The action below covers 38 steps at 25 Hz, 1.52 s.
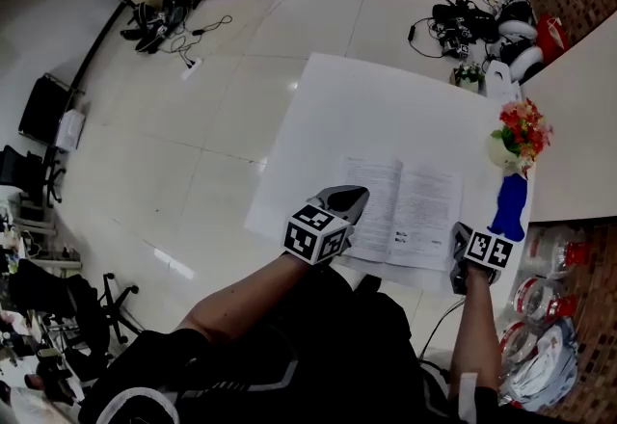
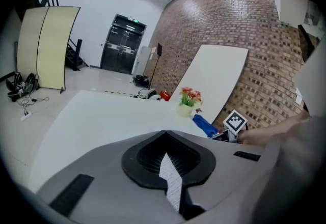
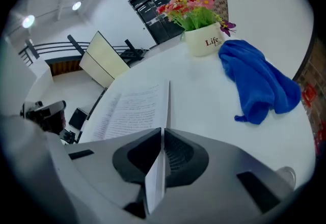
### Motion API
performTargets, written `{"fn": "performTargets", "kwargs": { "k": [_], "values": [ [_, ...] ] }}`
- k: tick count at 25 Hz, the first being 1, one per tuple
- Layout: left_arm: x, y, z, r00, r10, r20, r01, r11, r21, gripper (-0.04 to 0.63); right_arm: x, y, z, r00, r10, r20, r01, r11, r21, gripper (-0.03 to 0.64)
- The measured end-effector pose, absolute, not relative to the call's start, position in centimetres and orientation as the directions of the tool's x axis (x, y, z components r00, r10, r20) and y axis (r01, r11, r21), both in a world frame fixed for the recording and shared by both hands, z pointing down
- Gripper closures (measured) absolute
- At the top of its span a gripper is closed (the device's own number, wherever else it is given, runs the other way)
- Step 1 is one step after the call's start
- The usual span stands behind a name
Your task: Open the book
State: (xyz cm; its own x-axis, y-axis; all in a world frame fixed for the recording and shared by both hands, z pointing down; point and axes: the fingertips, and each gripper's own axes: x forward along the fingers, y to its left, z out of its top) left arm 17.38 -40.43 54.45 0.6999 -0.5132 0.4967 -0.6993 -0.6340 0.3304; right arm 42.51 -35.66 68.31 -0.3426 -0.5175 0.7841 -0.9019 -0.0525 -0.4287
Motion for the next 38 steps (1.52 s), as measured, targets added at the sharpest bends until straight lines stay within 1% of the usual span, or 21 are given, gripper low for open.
{"fn": "performTargets", "kwargs": {
  "k": [2,5,7,9,11,14,16,20,24,26,30,35,38],
  "values": [
    [17.0,-40.7,54.3,0.706,-0.507,0.495,-0.692,-0.643,0.329,0.6,42.4,-35.7,68.4,-0.307,-0.509,0.804,-0.926,-0.035,-0.376,0.612],
    [16.0,-41.4,53.6,0.711,-0.509,0.485,-0.687,-0.648,0.327,0.6,42.6,-35.6,68.2,-0.206,-0.504,0.839,-0.969,-0.017,-0.248,0.612],
    [15.3,-41.9,52.9,0.716,-0.517,0.469,-0.685,-0.649,0.332,0.6,42.7,-35.9,67.1,-0.146,-0.524,0.839,-0.985,-0.001,-0.173,0.612],
    [14.6,-42.3,52.2,0.721,-0.524,0.453,-0.681,-0.655,0.327,0.6,42.5,-36.7,65.2,-0.118,-0.571,0.813,-0.991,0.015,-0.133,0.612],
    [14.0,-42.9,51.1,0.728,-0.536,0.427,-0.675,-0.668,0.313,0.6,41.5,-38.0,62.0,-0.125,-0.643,0.755,-0.991,0.037,-0.132,0.612],
    [13.1,-43.6,48.5,0.745,-0.561,0.362,-0.661,-0.693,0.287,0.6,38.8,-40.1,55.9,-0.174,-0.757,0.63,-0.982,0.088,-0.166,0.612],
    [12.4,-44.0,46.7,0.743,-0.586,0.323,-0.665,-0.698,0.265,0.6,36.9,-41.1,51.7,-0.197,-0.816,0.544,-0.979,0.13,-0.159,0.612],
    [10.8,-44.1,43.8,0.736,-0.621,0.269,-0.676,-0.699,0.233,0.6,33.6,-41.5,44.4,-0.238,-0.891,0.387,-0.97,0.198,-0.142,0.612],
    [9.6,-43.7,41.6,0.731,-0.646,0.22,-0.682,-0.703,0.202,0.6,31.6,-40.8,39.0,-0.246,-0.938,0.245,-0.968,0.224,-0.112,0.614],
    [9.0,-43.4,40.8,0.727,-0.658,0.195,-0.686,-0.7,0.198,0.6,31.0,-40.2,37.9,-0.244,-0.946,0.215,-0.969,0.23,-0.09,0.614],
    [8.4,-42.7,39.8,0.707,-0.687,0.167,-0.707,-0.685,0.176,0.6,31.0,-39.5,37.3,-0.225,-0.953,0.201,-0.974,0.216,-0.064,0.614],
    [8.9,-41.0,39.3,0.706,-0.691,0.154,-0.708,-0.684,0.178,0.6,31.1,-38.0,36.7,-0.256,-0.948,0.188,-0.967,0.249,-0.06,0.614],
    [9.2,-39.7,39.0,0.687,-0.707,0.165,-0.726,-0.671,0.149,0.6,31.3,-37.1,36.5,-0.27,-0.943,0.195,-0.963,0.27,-0.028,0.614]
  ]
}}
